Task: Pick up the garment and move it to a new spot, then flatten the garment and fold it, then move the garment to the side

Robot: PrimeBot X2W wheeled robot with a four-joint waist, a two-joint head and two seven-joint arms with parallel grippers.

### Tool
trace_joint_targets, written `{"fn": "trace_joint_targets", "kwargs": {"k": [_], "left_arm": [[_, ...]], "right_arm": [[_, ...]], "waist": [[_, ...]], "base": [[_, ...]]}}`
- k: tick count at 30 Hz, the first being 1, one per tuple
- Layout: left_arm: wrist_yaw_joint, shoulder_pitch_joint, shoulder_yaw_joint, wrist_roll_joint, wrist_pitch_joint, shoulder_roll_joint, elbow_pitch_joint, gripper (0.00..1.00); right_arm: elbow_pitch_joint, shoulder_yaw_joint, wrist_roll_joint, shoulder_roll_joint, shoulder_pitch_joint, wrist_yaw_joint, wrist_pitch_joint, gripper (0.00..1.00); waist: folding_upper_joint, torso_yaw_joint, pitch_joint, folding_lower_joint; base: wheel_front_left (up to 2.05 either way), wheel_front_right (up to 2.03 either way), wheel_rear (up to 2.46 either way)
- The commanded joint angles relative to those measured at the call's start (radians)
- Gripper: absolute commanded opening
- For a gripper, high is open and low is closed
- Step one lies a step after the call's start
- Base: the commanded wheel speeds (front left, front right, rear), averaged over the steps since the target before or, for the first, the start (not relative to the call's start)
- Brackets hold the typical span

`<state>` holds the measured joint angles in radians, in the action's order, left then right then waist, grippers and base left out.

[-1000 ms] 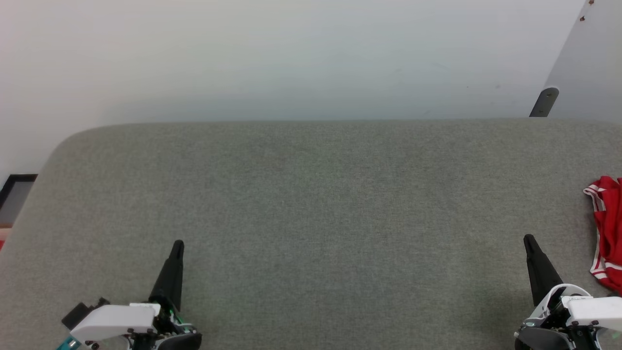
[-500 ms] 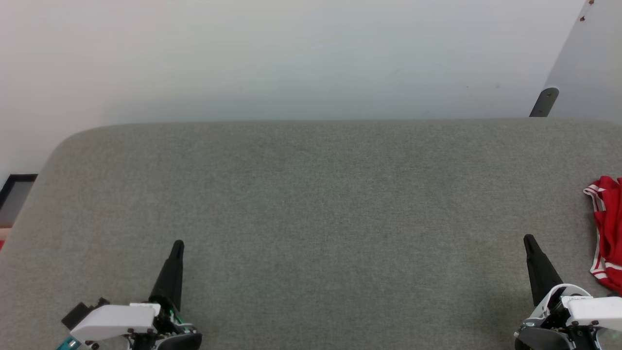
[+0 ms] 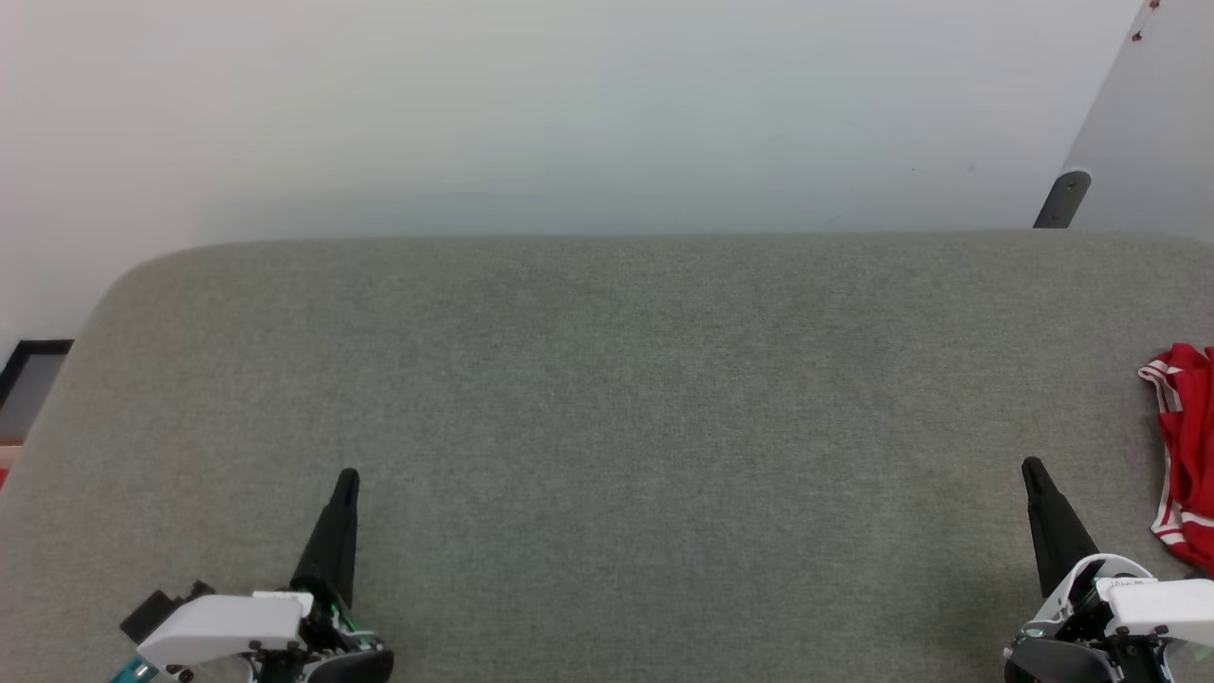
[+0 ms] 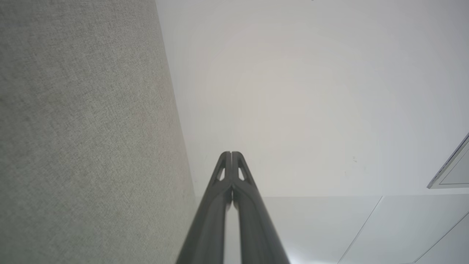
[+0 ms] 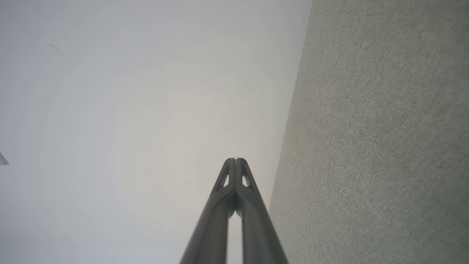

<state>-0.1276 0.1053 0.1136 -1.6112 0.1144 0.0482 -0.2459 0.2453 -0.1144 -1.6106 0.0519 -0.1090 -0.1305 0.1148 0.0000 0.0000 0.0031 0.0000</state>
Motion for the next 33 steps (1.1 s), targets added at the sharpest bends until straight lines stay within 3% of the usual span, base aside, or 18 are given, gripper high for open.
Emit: {"fn": "trace_joint_targets", "kwargs": {"k": [1,33], "left_arm": [[-0.006,0.009,0.002,-0.003,0.003,0.001,0.002,0.0],[-0.006,0.009,0.002,-0.003,0.003,0.001,0.002,0.0]], "right_arm": [[0.0,0.0,-0.004,-0.004,-0.003,0.0,0.002,0.0],[0.0,0.001,-0.005,-0.004,-0.003,0.0,0.002,0.0]], "waist": [[0.0,0.0,0.0,0.0],[0.0,0.0,0.0,0.0]], "base": [[0.0,0.0,0.0],[0.0,0.0,0.0]]}}
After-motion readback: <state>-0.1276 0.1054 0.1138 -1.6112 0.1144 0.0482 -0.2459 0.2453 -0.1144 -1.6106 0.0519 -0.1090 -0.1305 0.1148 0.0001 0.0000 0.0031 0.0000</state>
